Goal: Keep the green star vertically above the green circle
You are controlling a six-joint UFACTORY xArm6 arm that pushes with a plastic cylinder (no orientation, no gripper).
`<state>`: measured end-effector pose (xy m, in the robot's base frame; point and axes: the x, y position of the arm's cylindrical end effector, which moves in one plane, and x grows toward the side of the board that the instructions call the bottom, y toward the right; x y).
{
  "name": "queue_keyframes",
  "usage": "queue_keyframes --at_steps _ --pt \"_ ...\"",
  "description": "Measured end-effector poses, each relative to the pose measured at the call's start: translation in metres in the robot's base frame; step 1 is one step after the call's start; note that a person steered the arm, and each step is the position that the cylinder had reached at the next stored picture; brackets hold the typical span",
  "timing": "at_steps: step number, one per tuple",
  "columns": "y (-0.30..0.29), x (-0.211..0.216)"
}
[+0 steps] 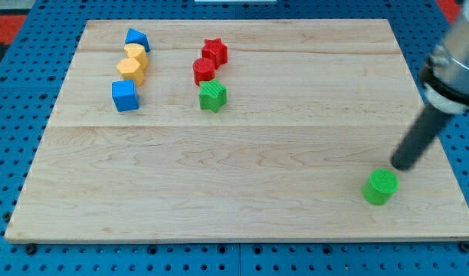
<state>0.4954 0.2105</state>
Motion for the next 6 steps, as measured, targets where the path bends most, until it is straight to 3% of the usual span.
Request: queue_keyframes --at_steps 1,2,3,4,5,6 --pt "-0.095 -0.033" --pt "-0.242 -0.031" --pt "-0.319 -0.102" --pt "-0.294 -0.135" --pt "-0.196 -0.103" --pt "-0.159 -0.069"
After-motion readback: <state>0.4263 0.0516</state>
